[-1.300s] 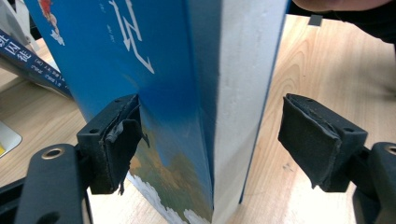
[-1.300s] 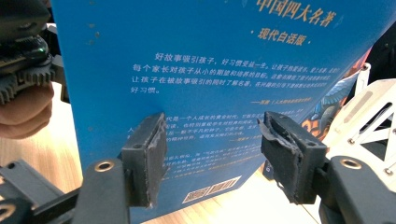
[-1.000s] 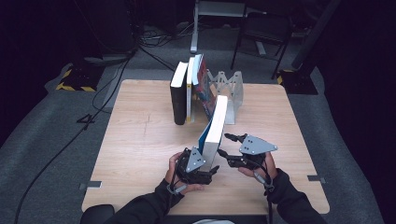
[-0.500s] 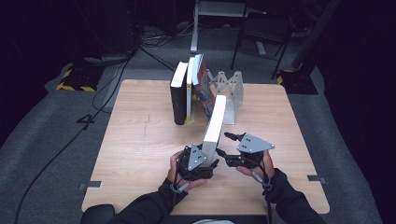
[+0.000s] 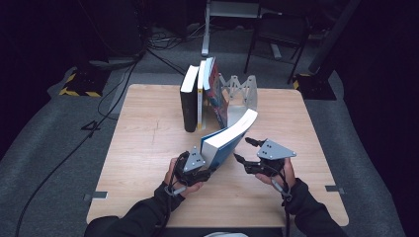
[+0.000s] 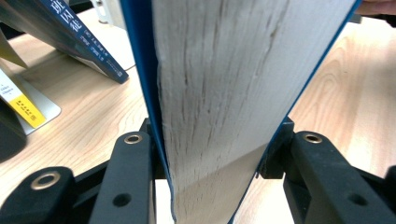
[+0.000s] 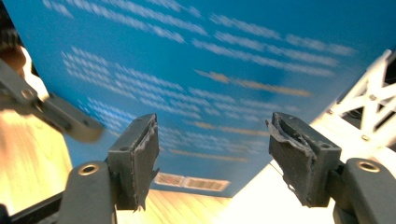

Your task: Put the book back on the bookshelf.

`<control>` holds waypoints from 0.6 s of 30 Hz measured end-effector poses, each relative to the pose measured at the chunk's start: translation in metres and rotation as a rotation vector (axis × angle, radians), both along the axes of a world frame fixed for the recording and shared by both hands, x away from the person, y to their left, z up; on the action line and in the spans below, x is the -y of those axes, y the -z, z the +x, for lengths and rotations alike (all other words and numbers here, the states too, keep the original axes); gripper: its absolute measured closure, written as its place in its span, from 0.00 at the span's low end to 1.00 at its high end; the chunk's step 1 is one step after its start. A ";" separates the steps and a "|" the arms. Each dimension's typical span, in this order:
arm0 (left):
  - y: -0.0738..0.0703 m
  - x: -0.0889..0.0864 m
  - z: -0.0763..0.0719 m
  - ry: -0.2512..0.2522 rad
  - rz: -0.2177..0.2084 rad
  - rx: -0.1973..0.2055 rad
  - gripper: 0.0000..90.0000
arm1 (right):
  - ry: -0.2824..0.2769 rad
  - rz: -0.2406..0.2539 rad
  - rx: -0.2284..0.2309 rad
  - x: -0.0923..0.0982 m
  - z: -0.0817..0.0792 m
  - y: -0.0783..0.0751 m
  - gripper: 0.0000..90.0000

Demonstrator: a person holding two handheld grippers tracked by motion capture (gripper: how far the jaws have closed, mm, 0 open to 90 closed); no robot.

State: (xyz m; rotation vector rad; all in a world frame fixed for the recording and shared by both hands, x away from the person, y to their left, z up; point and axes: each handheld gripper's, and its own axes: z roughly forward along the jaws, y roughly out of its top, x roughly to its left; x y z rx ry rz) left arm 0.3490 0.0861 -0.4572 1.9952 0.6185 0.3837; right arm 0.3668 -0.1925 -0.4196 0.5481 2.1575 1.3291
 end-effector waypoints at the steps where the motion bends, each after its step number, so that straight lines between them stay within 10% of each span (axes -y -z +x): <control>1: 0.000 0.000 0.000 0.000 0.000 0.000 0.65 | 0.001 0.004 -0.006 0.002 0.000 0.000 0.37; 11: -0.006 -0.047 -0.002 0.229 0.031 -0.067 0.65 | -0.085 -0.050 -0.090 0.009 0.000 0.017 0.39; 18: -0.004 -0.073 0.000 0.302 0.007 -0.107 0.63 | -0.139 -0.076 -0.131 -0.006 0.004 0.025 0.37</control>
